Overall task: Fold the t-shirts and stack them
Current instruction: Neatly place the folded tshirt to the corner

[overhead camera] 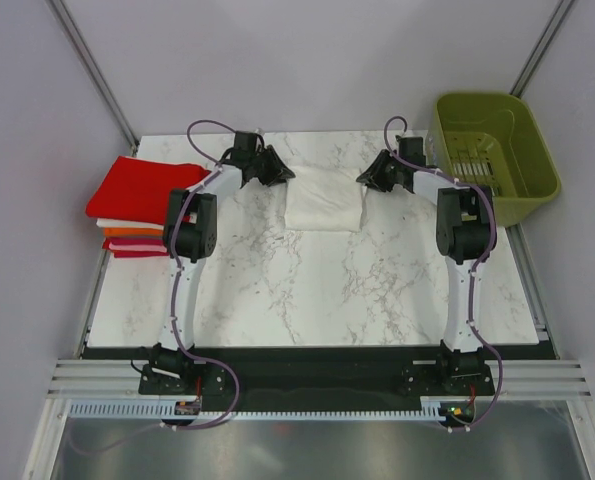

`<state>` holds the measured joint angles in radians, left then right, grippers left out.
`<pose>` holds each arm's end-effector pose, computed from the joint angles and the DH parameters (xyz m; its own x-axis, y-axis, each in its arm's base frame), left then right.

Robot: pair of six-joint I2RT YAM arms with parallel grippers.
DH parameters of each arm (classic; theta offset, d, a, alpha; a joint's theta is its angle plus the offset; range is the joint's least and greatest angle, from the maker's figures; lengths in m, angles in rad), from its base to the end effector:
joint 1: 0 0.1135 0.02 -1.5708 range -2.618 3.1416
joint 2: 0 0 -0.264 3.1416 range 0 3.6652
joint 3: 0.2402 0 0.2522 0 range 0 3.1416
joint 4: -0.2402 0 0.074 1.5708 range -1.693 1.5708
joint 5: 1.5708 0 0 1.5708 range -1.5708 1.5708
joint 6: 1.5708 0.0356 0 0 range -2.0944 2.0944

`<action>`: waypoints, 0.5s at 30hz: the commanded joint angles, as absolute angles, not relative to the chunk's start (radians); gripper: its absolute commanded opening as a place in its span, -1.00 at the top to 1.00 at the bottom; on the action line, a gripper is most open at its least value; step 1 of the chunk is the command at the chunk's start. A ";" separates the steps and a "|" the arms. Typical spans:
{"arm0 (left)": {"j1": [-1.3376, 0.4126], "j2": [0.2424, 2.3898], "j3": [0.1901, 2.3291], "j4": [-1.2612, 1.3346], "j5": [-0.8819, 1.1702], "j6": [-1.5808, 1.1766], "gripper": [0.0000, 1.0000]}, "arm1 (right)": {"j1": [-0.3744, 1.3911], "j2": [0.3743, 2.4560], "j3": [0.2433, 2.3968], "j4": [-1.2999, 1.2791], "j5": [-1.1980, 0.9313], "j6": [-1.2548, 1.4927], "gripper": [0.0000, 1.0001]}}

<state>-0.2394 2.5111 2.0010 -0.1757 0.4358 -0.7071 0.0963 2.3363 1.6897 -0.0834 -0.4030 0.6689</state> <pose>0.5391 -0.1470 0.1346 -0.8136 -0.4076 -0.4147 0.0050 0.7082 -0.7060 0.5104 0.0633 0.1330 -0.7560 0.5001 -0.4224 0.1140 0.7360 0.6673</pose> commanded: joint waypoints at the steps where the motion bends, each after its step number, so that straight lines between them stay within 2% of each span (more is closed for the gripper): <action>1: -0.259 2.543 2.031 -0.144 0.400 -0.713 0.49 | 0.112 2.401 1.724 -0.109 -0.367 0.647 0.31; 3: -0.265 2.543 2.031 -0.135 0.400 -0.706 0.70 | 0.123 2.401 1.733 -0.089 -0.368 0.649 0.59; 4: -0.267 2.539 2.031 -0.132 0.400 -0.703 0.92 | 0.126 2.398 1.738 -0.081 -0.368 0.649 0.79; 6: -0.270 2.527 2.025 -0.132 0.397 -0.695 0.95 | 0.130 2.378 1.733 -0.058 -0.365 0.649 0.97; 11: -0.270 2.416 1.968 -0.140 0.359 -0.654 0.95 | 0.132 2.268 1.701 -0.037 -0.365 0.626 1.00; 15: -0.270 2.249 1.893 -0.162 0.339 -0.614 0.95 | 0.135 2.143 1.645 -0.008 -0.399 0.624 1.00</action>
